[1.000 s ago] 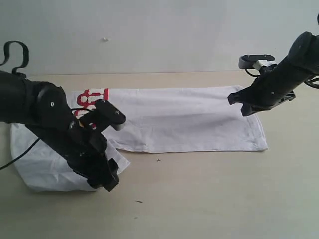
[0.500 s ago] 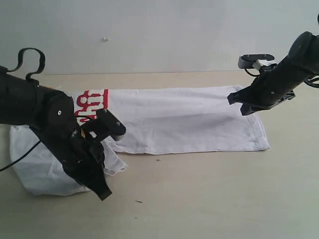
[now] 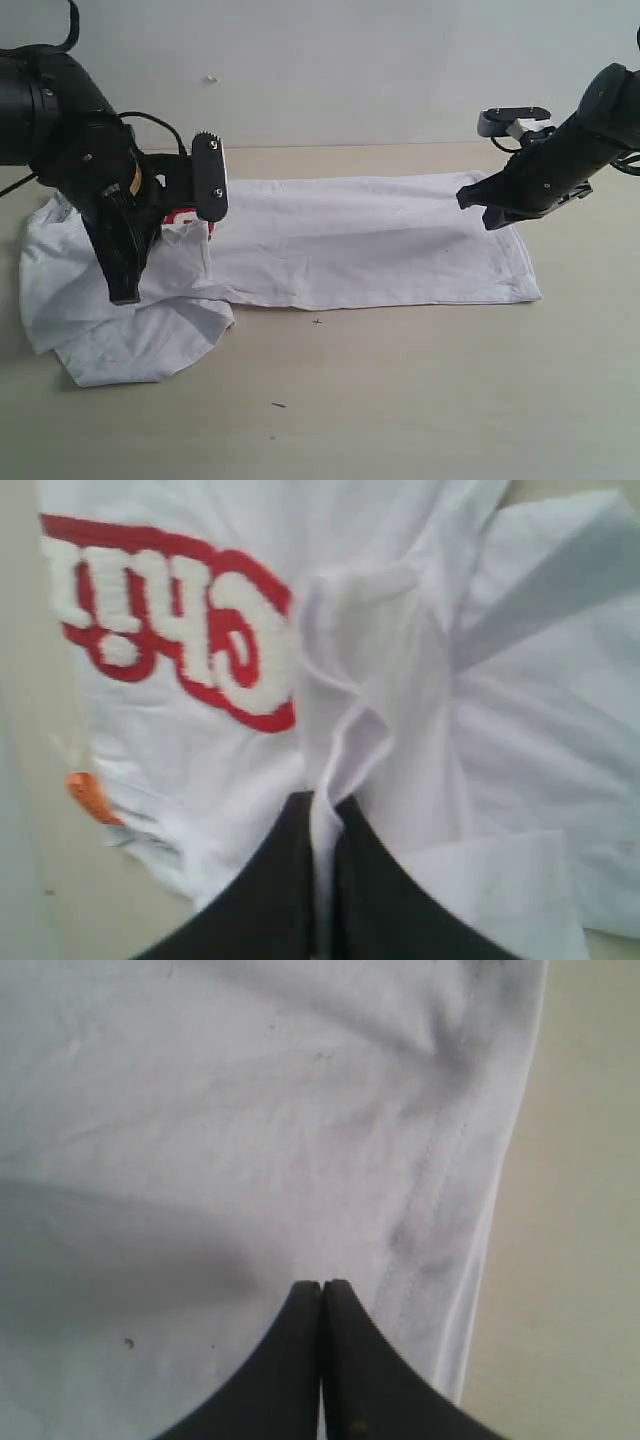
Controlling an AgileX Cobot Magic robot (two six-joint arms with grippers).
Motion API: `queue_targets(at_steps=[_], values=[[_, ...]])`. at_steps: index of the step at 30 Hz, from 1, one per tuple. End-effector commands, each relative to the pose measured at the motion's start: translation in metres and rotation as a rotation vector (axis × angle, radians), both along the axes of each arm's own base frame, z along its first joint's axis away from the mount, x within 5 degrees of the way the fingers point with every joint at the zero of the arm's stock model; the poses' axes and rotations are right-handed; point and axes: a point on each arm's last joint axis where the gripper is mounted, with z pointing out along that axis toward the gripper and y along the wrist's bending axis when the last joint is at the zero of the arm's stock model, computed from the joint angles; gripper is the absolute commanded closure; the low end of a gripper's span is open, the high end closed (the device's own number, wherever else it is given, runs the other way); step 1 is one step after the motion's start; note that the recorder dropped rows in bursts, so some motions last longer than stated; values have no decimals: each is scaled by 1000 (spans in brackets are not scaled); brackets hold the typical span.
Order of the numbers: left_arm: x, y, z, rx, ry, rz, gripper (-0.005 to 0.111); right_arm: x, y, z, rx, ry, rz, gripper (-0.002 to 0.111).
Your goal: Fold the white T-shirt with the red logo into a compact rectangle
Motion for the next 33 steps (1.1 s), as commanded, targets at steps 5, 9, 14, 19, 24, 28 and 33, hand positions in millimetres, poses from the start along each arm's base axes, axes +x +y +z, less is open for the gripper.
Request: queue_targets(at_steps=[5,9,14,19,24,28,33], values=[[31,-15,-12,158,-242,-398,71,1,0,4,-7,-26,5,108],[41,-15,-32,266,-244,-508,49,1,0,4,-7,-26,4,108],[49,-8,-51,280,-227,-499,48,2,-1,4,-16,-35,10,108],[53,1,-42,20,-279,25,65,2,-1,4,-16,-35,10,108],[63,22,-33,-225,-134,459,74,1,0,4,-11,-24,13,108],[63,29,-37,-502,151,582,74,0,0,3,-7,-14,17,108],[65,34,-50,-549,226,612,66,0,0,3,-6,-16,15,108]])
